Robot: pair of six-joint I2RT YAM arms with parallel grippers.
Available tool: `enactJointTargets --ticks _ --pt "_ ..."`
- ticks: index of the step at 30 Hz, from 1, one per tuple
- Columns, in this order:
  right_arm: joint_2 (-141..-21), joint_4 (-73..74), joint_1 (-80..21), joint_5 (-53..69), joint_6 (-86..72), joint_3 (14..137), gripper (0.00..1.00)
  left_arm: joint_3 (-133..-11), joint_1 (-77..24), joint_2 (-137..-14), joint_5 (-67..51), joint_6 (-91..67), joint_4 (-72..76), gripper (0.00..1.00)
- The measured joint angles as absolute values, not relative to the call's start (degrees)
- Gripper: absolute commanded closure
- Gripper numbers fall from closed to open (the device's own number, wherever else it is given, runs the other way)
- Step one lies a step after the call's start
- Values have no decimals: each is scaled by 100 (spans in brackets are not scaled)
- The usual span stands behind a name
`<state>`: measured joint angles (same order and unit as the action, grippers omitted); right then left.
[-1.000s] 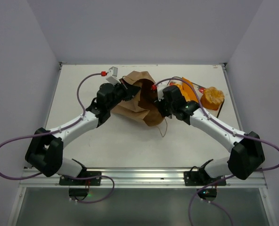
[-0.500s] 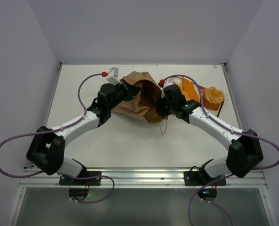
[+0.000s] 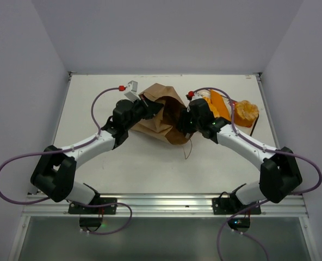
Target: Take the fake bread out of the paper bag
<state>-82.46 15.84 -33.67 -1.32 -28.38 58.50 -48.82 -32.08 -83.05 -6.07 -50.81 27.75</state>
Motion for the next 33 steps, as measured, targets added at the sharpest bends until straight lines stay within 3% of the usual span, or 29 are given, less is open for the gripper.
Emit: enactJointTargets --ticks 33 --pt "-8584 878 -3293 80 -3430 5881 62 -4775 -3229 -8315 -722 -4823 2904 100"
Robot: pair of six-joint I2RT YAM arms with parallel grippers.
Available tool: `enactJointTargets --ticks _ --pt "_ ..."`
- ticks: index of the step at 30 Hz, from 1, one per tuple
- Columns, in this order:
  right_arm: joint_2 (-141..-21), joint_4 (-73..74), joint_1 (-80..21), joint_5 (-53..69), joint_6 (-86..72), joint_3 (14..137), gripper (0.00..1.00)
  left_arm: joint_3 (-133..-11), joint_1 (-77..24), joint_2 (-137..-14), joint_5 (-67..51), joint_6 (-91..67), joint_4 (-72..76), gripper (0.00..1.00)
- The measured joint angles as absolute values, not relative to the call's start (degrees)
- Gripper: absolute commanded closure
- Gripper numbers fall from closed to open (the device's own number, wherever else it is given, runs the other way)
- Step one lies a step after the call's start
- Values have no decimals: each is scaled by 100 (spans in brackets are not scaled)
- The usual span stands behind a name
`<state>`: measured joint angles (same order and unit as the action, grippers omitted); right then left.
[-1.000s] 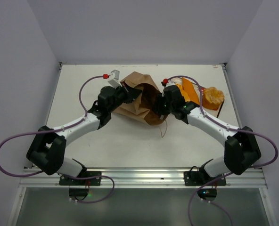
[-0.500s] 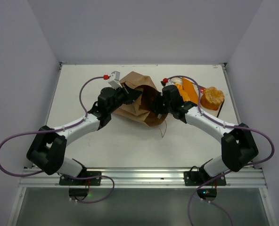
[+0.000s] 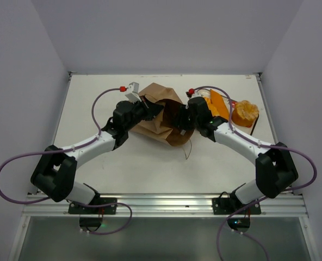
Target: Take the fake bread out of the paper bag
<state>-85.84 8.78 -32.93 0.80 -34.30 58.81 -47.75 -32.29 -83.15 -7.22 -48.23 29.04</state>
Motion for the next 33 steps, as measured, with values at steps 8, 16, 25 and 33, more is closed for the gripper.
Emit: enactJointTargets --ticks 8,16,25,33 --pt "-8584 906 -3293 -54 -3406 5892 60 -4777 -3229 -8315 -722 -4821 2888 100" --pt "-8667 908 -3286 -54 -3428 5913 57 -4792 -3229 -8315 -768 -4831 2873 100" --pt "-8971 775 -3282 -51 -3500 6042 55 -4866 -3229 -8315 -834 -4845 2814 100" --pt "-9102 375 -3267 97 -3699 6053 54 -4941 -3227 -8331 -832 -4845 2792 100"
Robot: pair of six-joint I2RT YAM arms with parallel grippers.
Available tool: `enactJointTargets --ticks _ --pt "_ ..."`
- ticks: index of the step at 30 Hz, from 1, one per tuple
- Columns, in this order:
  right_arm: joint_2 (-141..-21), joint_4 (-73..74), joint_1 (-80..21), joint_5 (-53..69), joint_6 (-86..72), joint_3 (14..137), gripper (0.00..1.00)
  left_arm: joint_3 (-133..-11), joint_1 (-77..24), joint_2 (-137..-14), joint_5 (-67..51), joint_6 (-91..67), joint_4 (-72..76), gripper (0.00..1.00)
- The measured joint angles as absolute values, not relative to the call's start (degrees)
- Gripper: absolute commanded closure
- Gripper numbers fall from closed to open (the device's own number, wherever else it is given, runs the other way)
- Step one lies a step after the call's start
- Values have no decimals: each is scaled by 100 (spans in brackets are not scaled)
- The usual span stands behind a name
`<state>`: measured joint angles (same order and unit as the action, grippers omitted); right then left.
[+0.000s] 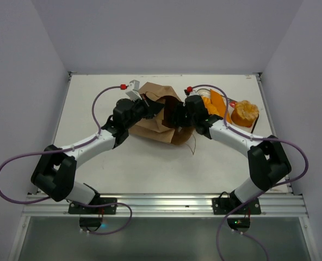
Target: Take the fake bread out of the paper bag
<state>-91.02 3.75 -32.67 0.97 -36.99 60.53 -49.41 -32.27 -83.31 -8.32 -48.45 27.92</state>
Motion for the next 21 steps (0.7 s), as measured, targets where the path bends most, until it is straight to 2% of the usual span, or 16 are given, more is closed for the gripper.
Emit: enactJointTargets --ticks 13,21 --pt "-9008 -263 -3218 169 -3621 5680 54 -5474 -3238 -8436 -812 -4849 2067 100" --pt "-8525 -401 -3205 104 -3293 5286 53 -5907 -3240 -8670 -725 -4932 1835 100"
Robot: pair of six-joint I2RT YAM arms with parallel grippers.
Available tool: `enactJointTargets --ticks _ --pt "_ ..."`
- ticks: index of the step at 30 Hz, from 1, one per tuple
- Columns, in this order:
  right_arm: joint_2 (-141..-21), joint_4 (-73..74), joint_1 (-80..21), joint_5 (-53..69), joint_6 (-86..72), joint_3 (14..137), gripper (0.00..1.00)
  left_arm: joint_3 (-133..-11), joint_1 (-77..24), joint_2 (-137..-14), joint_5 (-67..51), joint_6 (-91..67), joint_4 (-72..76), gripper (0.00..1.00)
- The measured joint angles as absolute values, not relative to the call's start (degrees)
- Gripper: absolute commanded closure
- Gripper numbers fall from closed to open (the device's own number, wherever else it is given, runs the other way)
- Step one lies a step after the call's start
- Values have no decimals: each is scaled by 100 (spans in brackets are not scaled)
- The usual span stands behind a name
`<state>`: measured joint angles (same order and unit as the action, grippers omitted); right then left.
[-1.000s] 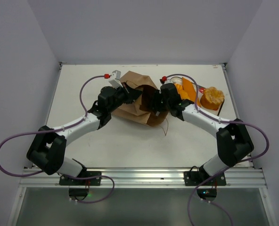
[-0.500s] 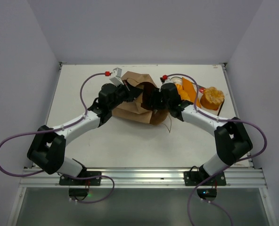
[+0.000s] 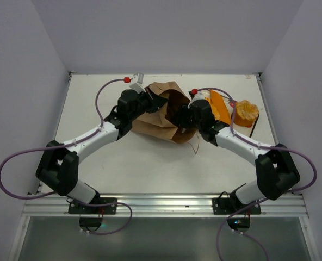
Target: Take the fake bread out of the paper bag
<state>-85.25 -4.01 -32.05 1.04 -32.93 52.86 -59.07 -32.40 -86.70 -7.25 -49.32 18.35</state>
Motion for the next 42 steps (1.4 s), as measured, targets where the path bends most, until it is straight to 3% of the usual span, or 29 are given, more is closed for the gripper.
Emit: enactJointTargets --ticks 32,42 --pt "-8947 -478 -3181 -54 -3507 5430 54 -5485 -3227 -8578 -1400 -5192 2272 100" --pt "-8324 -314 -3181 -167 -3448 5430 54 -5579 -3221 -8409 -1310 -5192 2023 100"
